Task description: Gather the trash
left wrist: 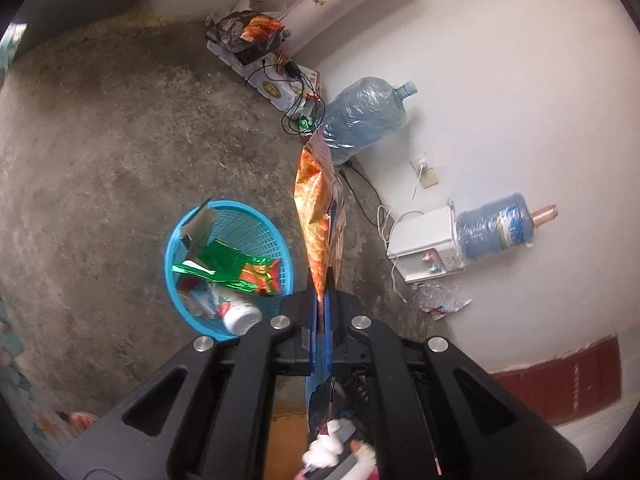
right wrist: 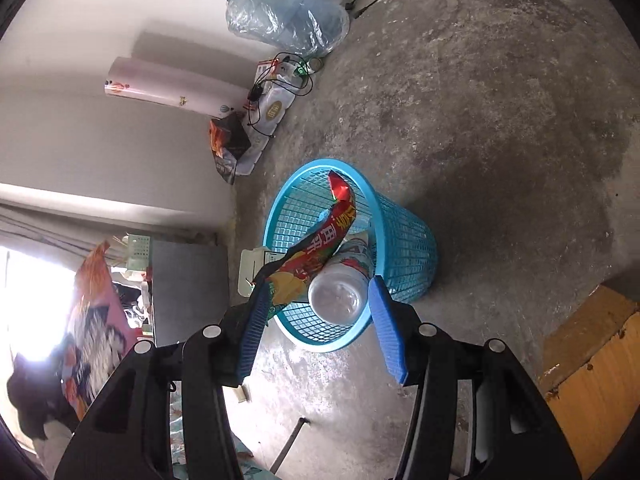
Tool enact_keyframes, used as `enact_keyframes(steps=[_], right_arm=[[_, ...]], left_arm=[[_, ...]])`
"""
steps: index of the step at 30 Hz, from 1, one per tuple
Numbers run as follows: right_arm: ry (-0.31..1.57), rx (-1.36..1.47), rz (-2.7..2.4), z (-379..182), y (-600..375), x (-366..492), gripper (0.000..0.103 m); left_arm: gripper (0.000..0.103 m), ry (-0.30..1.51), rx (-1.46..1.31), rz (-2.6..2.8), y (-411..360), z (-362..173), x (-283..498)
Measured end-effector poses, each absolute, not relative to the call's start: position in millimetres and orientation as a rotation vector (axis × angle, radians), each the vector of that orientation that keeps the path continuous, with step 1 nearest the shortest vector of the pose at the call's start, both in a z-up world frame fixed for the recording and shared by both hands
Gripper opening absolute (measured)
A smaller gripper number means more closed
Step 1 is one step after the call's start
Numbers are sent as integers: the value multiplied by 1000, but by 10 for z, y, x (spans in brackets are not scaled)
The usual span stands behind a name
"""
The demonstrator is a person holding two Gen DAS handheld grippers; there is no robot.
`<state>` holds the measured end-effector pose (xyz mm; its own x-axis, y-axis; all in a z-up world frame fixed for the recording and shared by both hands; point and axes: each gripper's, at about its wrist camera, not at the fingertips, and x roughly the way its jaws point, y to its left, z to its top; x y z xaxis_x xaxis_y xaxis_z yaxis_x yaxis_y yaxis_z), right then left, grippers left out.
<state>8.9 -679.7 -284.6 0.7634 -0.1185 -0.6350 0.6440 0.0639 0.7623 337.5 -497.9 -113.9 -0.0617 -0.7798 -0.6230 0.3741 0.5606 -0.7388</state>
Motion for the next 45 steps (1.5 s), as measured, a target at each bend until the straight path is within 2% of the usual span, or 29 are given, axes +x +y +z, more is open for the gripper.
enact_keyframes(steps=[2,4,6,11,16,26,31,33,38,41,45], right_arm=[[476,1402,-618,-2865,-6781,44,50],[477,1421,-631,-2891,-6789,6,50],[472,1428,-636,-2888,-6781,-15,50],[483,1400,-632,-2875,-6767,-28,50],[484,1376,-633,-2838,-6758,-10,50],[477,1331,-677,-2636,-6706,-94,50],[471,1338,-728,-2519,-6642,-252,50],[479,1332,-767,-2475,-6622,-313,54],[485,1359,-822,-2429,-6620,-458,56],[576,1318,-857,-2439,-6707,-430,61],[842,1136,-909,-2580,-6896,-183,66]], left_arm=[[2,1382,-466,-919,-5186,-1358,3454],[22,1458,-481,-839,-5346,-1642,3499],[31,1518,-468,-768,-5388,-1917,3496],[35,1588,-480,-685,-5099,-2172,3462],[35,1548,-433,-738,-4774,-1812,3465],[37,1353,-256,-876,-3676,-715,3179],[50,1238,-202,-890,-3004,-369,2873],[54,1203,-206,-894,-2783,-280,2749],[60,1141,-218,-908,-2396,-189,2471],[63,1129,-201,-910,-2297,-228,2341],[65,1123,-154,-907,-2260,-296,2274]])
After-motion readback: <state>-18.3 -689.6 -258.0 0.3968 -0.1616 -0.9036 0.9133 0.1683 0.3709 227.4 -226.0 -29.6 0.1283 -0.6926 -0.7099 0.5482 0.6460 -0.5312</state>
